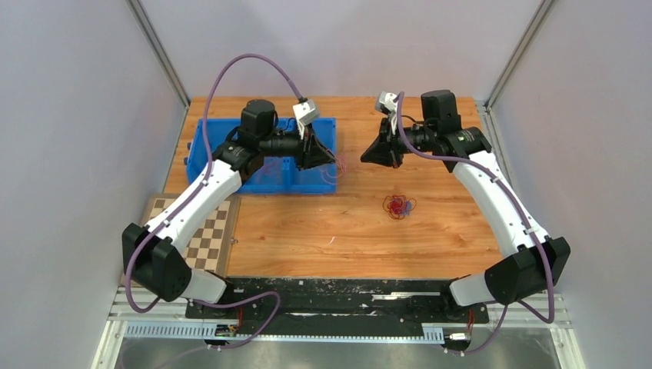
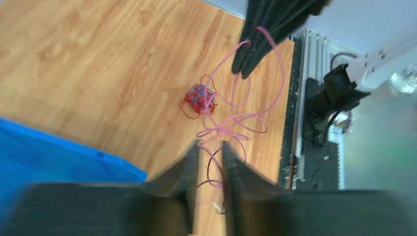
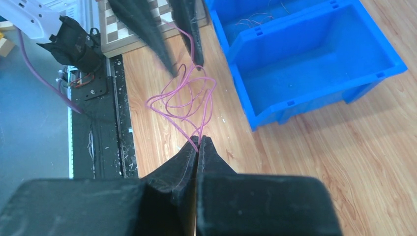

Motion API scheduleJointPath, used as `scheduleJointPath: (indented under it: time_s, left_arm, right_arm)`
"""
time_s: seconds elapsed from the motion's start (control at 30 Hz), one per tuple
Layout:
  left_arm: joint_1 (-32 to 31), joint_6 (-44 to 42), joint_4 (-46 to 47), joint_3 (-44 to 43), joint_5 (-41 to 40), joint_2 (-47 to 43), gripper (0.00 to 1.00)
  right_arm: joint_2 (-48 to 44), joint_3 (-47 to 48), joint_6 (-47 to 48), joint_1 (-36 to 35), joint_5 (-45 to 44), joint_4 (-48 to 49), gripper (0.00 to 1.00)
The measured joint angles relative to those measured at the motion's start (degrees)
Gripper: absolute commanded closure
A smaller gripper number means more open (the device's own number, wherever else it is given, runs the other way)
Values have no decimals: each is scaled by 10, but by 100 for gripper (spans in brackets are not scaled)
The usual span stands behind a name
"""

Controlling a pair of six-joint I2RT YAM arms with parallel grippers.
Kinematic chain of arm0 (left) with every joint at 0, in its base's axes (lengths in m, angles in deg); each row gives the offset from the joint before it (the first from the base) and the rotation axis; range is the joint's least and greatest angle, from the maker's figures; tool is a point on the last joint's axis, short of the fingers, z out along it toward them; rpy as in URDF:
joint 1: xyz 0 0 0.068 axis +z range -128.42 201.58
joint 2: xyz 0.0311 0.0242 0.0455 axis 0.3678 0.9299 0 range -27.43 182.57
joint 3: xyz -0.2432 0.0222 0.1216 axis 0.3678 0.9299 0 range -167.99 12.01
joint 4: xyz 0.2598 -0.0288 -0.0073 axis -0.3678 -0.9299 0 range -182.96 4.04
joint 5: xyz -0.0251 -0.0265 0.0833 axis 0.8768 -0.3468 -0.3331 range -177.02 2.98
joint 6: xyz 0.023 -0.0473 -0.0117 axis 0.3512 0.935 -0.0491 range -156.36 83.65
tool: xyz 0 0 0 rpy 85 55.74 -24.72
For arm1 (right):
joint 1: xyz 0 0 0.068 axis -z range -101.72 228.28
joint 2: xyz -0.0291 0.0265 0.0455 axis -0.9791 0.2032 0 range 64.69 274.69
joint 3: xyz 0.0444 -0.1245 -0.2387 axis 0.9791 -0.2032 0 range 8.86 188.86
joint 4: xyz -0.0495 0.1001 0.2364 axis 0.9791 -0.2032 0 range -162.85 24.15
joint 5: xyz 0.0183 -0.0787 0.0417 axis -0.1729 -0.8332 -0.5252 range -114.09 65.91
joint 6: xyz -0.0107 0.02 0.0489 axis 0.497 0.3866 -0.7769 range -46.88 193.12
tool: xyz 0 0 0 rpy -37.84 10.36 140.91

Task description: Untangle the cables

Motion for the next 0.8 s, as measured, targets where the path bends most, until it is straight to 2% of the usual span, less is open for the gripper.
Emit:
scheduleJointPath:
  time_s: [0.07, 0.23, 0.47, 0.63, 0.77, 0.8]
  left_arm:
    - [2, -3, -20, -2, -15, 4, 100]
    - [38, -17, -62, -1, -15, -5, 100]
    - [165, -6, -67, 9, 16, -59, 100]
    - [198, 6, -64, 1, 28, -79, 100]
    - [219, 35, -33, -15, 24, -79, 100]
    - [221, 45, -25, -19, 22, -79, 100]
  right_arm:
    - [-2, 0, 1, 0, -11, -1, 100]
    - [-17, 0, 2, 6, -49, -2, 100]
    - [-26, -9, 1, 45, -85, 3, 100]
    - [-22, -22, 2, 64, -97, 1, 97]
    - [-5, -22, -4, 70, -87, 1, 83]
    - [2, -20, -8, 70, -81, 0, 76]
